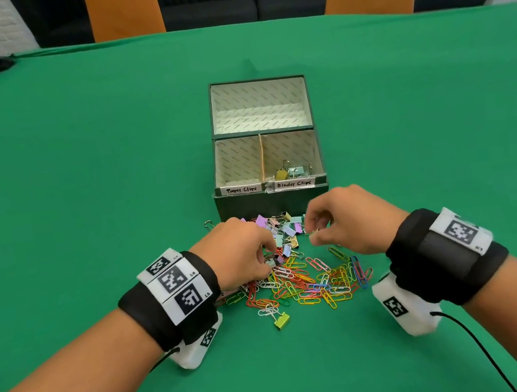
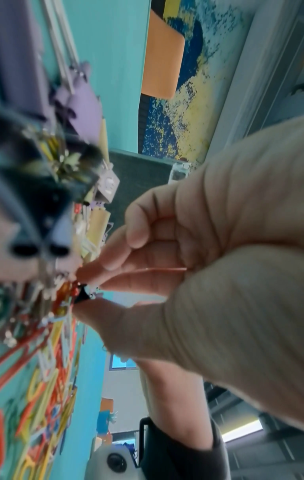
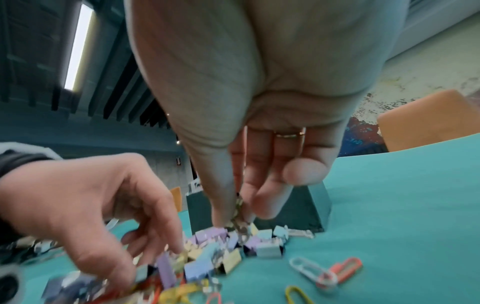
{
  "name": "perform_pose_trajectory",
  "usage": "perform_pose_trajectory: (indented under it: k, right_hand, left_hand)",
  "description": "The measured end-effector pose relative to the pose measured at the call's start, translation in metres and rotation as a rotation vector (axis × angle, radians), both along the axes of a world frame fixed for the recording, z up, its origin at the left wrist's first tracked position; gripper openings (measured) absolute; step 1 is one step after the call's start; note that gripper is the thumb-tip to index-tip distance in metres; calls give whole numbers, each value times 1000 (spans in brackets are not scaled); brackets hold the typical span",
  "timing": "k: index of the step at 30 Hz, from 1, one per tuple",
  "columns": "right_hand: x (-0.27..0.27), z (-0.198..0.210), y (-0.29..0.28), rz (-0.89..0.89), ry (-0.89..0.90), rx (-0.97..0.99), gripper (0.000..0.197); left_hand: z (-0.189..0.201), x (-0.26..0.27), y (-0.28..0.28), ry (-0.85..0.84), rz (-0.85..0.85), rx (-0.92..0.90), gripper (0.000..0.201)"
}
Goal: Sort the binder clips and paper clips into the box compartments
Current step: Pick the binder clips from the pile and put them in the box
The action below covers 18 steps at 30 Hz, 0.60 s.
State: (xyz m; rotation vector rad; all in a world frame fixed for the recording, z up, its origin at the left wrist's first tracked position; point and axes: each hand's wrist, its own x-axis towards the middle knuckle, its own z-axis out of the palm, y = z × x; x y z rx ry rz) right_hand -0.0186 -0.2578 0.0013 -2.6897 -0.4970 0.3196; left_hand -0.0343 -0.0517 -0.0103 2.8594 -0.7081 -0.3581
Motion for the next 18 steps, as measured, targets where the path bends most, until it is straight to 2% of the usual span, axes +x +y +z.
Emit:
perform_pose_trajectory:
  k: [5, 12, 18]
  right_hand:
    - [11, 23, -5, -57, -98, 211, 12]
    - [14, 23, 0, -87, -135, 308, 14]
    - [39, 37, 4, -192, -372, 392, 11]
  left_hand:
    - [4, -6, 3, 14, 35, -113, 30]
    - [6, -9, 12, -1, 89, -176, 20]
    - [20, -3, 11, -82, 123, -405, 13]
